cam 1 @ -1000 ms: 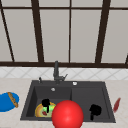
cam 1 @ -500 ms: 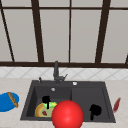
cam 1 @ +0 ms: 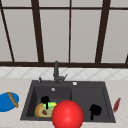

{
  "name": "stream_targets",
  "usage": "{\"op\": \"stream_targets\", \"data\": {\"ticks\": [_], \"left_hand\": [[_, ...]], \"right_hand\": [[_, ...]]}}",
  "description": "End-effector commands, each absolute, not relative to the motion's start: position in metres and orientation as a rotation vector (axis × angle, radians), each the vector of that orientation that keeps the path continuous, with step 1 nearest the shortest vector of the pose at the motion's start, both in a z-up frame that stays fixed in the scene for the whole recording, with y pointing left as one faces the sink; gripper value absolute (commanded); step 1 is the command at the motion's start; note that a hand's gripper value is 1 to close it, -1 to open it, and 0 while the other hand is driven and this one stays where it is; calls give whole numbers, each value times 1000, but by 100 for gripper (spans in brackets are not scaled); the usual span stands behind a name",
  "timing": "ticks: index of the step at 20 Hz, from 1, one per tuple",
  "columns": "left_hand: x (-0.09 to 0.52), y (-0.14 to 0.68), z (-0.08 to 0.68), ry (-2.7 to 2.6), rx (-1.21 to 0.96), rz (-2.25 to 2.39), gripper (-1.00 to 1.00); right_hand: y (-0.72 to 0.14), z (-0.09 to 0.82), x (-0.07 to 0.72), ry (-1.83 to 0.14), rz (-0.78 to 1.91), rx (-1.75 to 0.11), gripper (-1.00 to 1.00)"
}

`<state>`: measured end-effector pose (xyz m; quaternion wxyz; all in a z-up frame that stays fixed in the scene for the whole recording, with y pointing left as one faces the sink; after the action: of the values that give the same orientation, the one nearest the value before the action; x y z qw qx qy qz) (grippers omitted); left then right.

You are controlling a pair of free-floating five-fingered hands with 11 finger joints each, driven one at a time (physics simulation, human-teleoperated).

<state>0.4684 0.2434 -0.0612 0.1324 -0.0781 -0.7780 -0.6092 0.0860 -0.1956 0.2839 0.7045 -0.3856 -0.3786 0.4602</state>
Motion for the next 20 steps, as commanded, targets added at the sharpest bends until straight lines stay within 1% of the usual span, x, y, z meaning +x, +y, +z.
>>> {"op": "stream_targets", "data": {"ticks": [1, 3, 7, 8, 10, 11, 13, 20], "left_hand": [[479, 255, -92, -2278, -262, -1788, 100], [473, 264, -97, -2295, -350, -1792, 100], [471, 285, -101, -2370, -404, -1663, 100], [472, 286, -91, -2409, -348, -1573, 100], [469, 276, -80, -2477, -319, -1564, 100], [469, 277, -80, -2485, -322, -1558, -100], [467, 274, -65, -2592, -313, -1441, -100], [467, 273, -39, -2542, -295, -1507, -100]], "right_hand": [[-196, 284, 86, -842, 1023, -857, 0], [-196, 284, 86, -842, 1023, -857, 0], [-196, 284, 86, -842, 1023, -857, 0], [-196, 284, 86, -842, 1023, -857, 0], [-196, 284, 86, -842, 1023, -857, 0], [-196, 284, 86, -842, 1023, -857, 0], [-196, 284, 86, -842, 1023, -857, 0], [-196, 284, 86, -842, 1023, -857, 0]]}}
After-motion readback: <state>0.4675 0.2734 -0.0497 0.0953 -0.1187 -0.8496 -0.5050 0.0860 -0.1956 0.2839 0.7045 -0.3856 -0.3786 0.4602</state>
